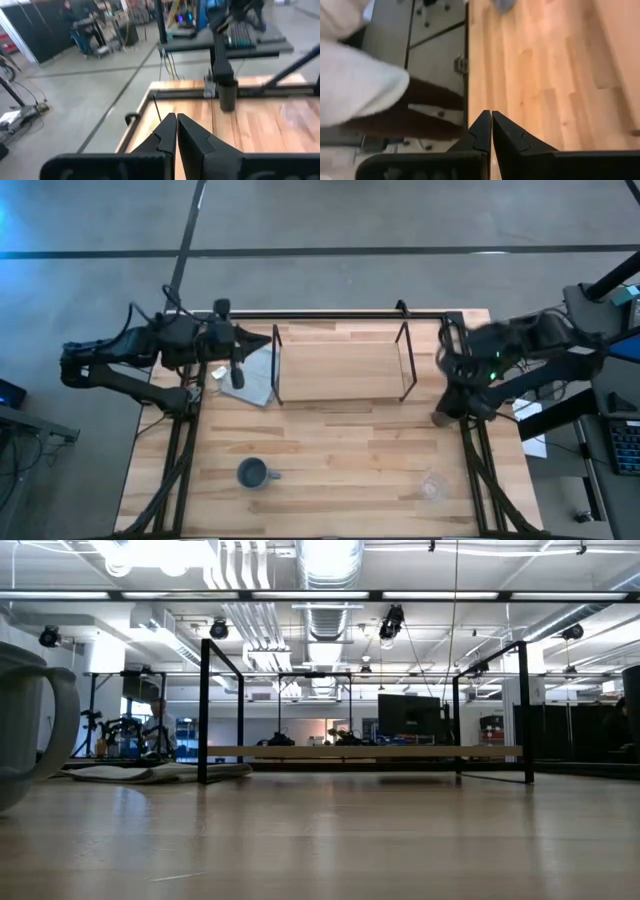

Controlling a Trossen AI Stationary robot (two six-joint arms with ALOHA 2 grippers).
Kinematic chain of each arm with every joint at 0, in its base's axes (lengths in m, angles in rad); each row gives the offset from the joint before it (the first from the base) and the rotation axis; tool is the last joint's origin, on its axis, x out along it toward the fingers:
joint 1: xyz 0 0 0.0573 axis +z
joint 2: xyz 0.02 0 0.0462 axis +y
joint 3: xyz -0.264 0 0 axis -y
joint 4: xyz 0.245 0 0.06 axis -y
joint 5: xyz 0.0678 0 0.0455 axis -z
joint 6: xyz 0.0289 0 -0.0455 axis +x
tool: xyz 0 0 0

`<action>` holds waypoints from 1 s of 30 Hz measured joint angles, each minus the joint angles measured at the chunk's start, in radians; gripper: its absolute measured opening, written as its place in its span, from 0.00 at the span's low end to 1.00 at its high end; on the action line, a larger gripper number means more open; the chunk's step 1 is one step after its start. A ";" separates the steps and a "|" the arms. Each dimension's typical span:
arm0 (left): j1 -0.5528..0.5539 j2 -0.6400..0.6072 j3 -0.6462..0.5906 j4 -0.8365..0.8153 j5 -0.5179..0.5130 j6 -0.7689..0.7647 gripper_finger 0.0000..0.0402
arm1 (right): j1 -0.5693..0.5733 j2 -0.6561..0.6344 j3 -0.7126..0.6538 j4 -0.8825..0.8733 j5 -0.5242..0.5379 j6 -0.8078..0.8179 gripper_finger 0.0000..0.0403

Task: Stack small to large cups/mugs on shelf
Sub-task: Put the transparent mug on the shelf

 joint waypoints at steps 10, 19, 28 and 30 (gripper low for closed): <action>0.000 -0.015 0.005 0.017 -0.028 0.000 0.00 | 0.378 0.047 -0.130 0.143 0.308 0.321 0.02; 0.000 -0.026 0.007 0.022 -0.028 0.000 0.00 | 0.469 0.149 -0.256 0.163 0.287 0.543 0.02; 0.000 -0.050 0.012 0.022 -0.028 0.000 0.00 | 0.454 0.308 -0.305 0.075 0.180 0.573 0.06; 0.000 -0.063 0.012 0.025 -0.028 0.005 0.00 | 0.452 0.343 -0.305 0.046 0.153 0.586 0.09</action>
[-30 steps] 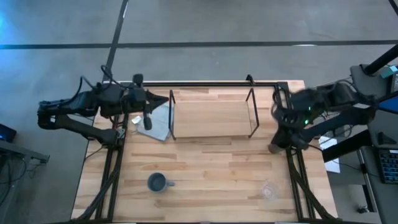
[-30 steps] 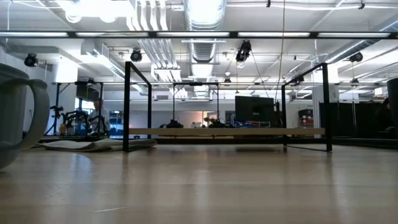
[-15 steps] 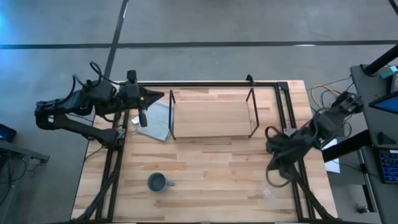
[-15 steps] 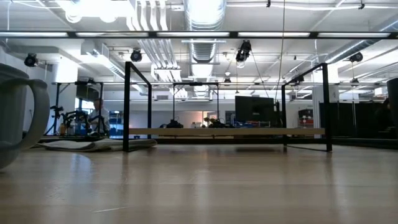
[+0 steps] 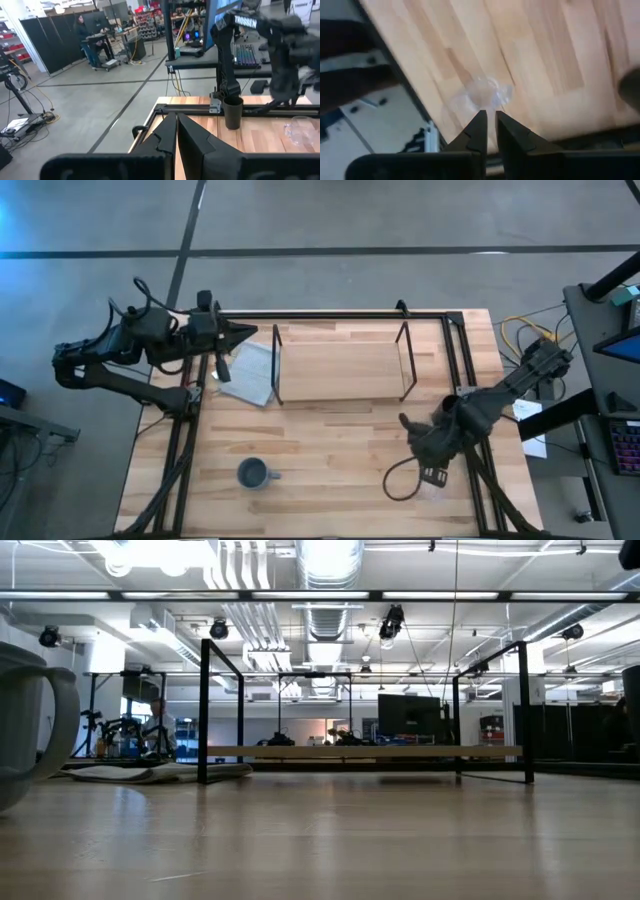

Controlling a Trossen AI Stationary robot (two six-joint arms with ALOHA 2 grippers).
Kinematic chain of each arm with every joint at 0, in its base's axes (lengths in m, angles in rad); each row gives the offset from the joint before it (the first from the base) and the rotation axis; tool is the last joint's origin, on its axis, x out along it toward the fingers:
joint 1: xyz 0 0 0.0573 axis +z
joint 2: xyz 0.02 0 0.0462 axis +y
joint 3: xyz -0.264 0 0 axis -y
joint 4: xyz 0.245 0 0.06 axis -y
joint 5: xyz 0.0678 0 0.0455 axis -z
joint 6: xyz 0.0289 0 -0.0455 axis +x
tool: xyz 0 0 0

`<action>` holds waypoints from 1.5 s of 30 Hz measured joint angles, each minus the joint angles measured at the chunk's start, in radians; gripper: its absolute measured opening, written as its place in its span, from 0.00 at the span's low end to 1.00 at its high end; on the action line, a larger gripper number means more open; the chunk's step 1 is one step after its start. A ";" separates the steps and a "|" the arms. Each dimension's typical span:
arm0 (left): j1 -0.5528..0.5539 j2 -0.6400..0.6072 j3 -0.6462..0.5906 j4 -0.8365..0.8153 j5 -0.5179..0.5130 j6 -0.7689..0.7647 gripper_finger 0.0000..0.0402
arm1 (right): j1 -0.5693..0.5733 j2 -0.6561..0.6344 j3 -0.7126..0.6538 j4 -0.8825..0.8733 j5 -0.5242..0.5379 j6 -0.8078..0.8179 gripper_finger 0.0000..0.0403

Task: Stack small to large cups/mugs on shelf
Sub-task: Put the transparent mug on the shelf

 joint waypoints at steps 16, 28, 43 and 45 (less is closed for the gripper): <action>0.000 -0.087 -0.003 -0.004 -0.016 0.003 0.00 | 0.004 0.170 0.006 -0.017 -0.071 -0.016 0.25; 0.000 -0.081 -0.008 -0.010 -0.015 0.004 0.00 | 0.011 0.223 0.006 0.008 -0.112 -0.083 0.25; 0.000 -0.079 -0.010 -0.012 -0.017 0.004 0.00 | 0.023 0.135 0.019 -0.113 -0.112 -0.026 0.25; 0.000 -0.079 -0.010 -0.012 -0.019 0.004 0.00 | 0.033 0.117 0.020 -0.119 -0.112 0.012 0.24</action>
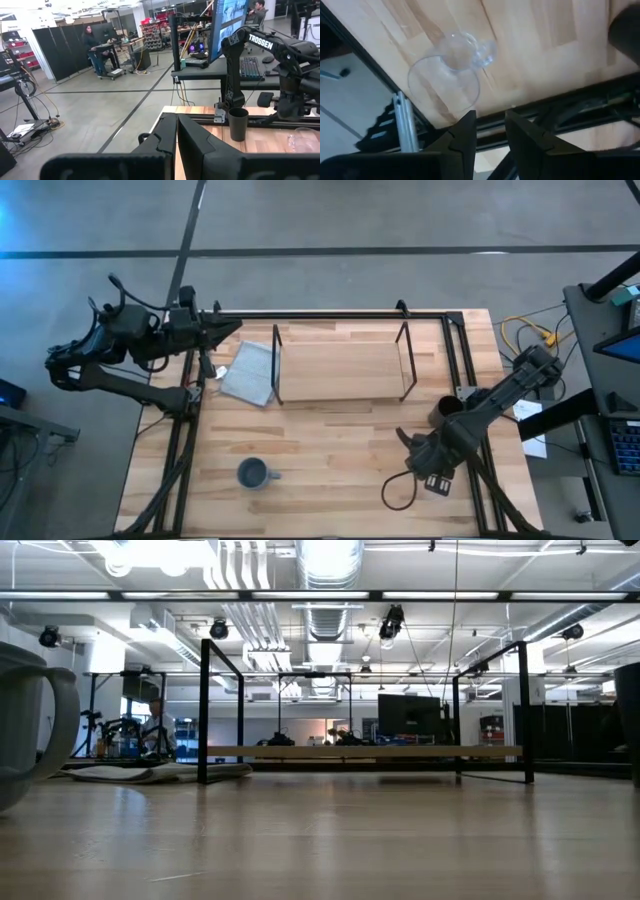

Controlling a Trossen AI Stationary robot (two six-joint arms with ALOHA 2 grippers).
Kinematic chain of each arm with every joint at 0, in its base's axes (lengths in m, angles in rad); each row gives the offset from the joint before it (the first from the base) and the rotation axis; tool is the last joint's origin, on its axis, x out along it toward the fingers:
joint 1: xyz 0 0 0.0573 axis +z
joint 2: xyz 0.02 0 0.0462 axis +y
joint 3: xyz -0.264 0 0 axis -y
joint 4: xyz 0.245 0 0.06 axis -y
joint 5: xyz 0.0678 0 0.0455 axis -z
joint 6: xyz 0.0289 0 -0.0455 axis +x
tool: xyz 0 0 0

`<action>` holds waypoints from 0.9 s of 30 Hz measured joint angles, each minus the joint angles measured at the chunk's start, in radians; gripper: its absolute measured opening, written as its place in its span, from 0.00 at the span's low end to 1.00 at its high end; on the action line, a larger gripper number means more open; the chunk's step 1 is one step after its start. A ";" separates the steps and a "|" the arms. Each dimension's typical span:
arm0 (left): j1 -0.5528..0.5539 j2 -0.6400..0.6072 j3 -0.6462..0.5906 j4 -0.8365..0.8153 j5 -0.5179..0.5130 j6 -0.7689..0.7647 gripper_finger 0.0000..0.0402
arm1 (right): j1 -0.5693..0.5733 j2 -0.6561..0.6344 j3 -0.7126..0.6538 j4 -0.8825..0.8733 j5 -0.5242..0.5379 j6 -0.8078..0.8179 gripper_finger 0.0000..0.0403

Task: Stack small to large cups/mugs on shelf
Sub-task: Put the transparent mug on the shelf

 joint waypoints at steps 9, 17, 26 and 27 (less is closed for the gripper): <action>0.000 0.005 0.000 0.003 -0.003 0.000 0.00 | 0.099 -0.021 -0.004 0.070 0.001 0.095 0.24; 0.000 0.023 0.000 0.003 -0.003 0.000 0.00 | 0.142 0.022 -0.034 0.084 0.066 0.279 0.24; 0.000 0.041 0.000 0.005 -0.003 0.000 0.00 | 0.143 0.023 -0.061 0.095 0.180 0.443 0.24; 0.000 0.042 0.000 0.005 -0.003 0.000 0.00 | 0.145 0.023 -0.068 0.099 0.175 0.452 0.24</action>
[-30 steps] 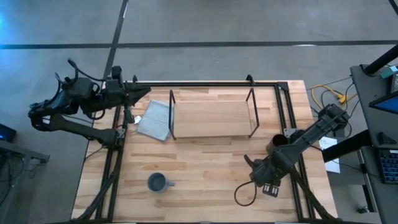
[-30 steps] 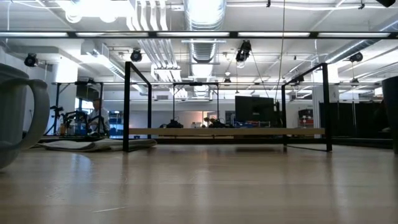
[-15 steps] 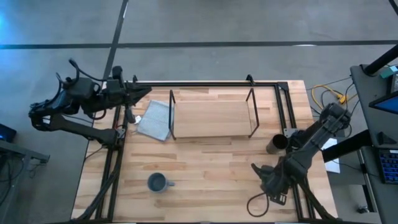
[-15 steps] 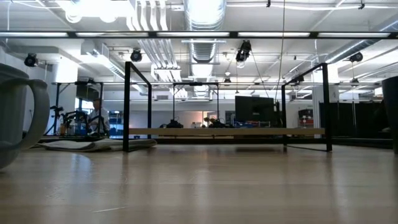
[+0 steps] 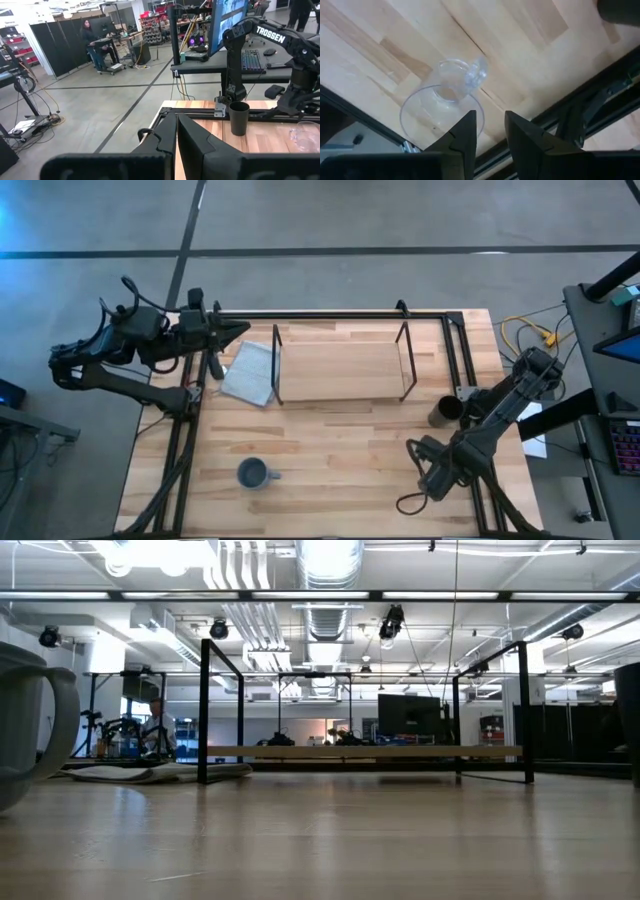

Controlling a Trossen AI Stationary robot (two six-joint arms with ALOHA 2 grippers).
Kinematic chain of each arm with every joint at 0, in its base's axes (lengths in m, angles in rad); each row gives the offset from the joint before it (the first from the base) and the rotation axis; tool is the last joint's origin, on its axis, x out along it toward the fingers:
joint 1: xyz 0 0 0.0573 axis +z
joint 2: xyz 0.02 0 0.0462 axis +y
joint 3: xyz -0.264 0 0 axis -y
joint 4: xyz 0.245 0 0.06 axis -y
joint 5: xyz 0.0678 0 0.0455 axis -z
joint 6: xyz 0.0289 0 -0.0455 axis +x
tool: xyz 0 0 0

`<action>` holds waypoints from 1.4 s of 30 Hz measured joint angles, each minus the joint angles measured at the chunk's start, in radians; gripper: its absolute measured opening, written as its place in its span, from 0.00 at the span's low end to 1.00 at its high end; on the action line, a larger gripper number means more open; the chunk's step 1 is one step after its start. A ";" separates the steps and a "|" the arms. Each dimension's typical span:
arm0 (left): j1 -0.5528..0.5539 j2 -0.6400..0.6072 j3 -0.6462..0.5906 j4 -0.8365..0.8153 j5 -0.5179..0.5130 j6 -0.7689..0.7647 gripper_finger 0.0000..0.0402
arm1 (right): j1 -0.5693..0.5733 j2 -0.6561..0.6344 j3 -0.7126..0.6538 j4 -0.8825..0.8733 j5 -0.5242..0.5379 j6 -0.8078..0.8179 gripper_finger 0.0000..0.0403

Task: Stack small to large cups/mugs on shelf
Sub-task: Put the transparent mug on the shelf

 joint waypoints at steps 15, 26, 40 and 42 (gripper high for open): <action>0.000 0.000 0.002 0.003 0.000 0.000 0.00 | 0.004 -0.001 -0.106 0.154 -0.066 0.012 0.24; 0.000 -0.002 0.002 0.004 0.000 0.000 0.00 | 0.004 -0.002 -0.119 0.164 -0.066 0.001 0.24; 0.000 -0.005 0.003 0.006 0.000 0.000 0.00 | 0.004 -0.002 -0.134 0.199 -0.066 0.001 0.08; 0.000 -0.006 0.003 0.007 0.000 0.000 0.00 | 0.003 -0.002 -0.135 0.200 -0.067 0.000 0.04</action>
